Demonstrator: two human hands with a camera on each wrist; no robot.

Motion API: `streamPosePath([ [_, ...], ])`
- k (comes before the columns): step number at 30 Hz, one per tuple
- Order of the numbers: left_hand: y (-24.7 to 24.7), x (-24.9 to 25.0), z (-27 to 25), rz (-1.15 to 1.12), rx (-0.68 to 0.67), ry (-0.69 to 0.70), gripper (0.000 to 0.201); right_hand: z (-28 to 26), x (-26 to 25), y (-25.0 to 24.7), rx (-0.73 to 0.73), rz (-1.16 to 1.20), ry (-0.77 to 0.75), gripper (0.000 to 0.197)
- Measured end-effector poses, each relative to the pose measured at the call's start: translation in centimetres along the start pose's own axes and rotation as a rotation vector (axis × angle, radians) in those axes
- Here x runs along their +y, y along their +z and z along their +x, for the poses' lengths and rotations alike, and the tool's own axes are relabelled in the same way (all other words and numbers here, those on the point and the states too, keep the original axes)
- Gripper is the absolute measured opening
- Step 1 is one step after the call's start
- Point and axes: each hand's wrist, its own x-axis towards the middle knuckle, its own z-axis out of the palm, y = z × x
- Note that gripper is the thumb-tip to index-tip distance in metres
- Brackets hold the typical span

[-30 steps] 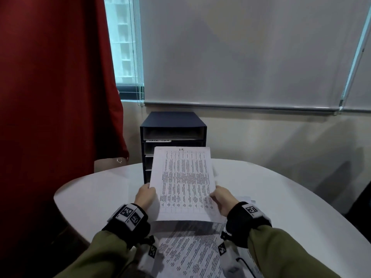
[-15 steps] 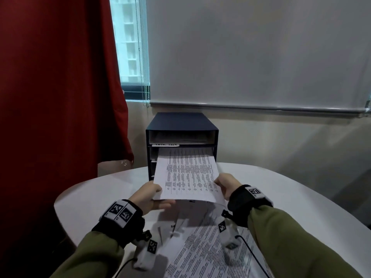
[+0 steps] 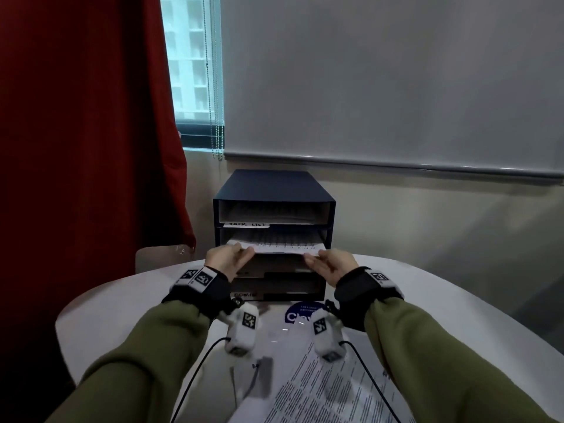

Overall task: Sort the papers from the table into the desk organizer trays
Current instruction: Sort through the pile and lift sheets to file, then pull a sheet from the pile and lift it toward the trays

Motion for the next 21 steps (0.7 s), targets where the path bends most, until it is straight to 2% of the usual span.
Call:
streamPosePath([
  [5, 0.7, -0.4, 0.8, 0.099, -0.060, -0.018, 0.022, 1.1, -0.5, 0.9, 0.002, 0.095, -0.055, 0.018],
  [7, 0.5, -0.9, 1.0, 0.157, -0.096, -0.016, 0.017, 0.7, -0.3, 0.4, -0.050, 0.097, -0.063, 0.033],
  [9, 0.4, -1.3, 0.7, 0.250, -0.132, 0.009, 0.034, -0.7, 0.1, -0.6, -0.127, 0.009, -0.075, 0.041],
  [11, 0.3, -2.0, -0.6, 0.395, -0.151, 0.030, 0.037, -2.2, 0.7, -2.3, -0.153, -0.174, -0.064, 0.030],
  [13, 0.0, -3.1, -2.3, 0.664, -0.177, 0.034, 0.029, -3.5, 1.4, -4.6, -0.115, -0.406, -0.021, 0.019],
  [17, -1.7, -6.1, -5.4, 1.217, -0.339, -0.124, 0.016, -5.8, 2.0, -10.0, -0.039, -0.878, 0.101, 0.007],
  [21, -3.5, -9.0, -7.0, 1.390, -0.265, -0.182, 0.021, -9.0, 1.7, -13.8, 0.045, -1.233, 0.060, 0.006],
])
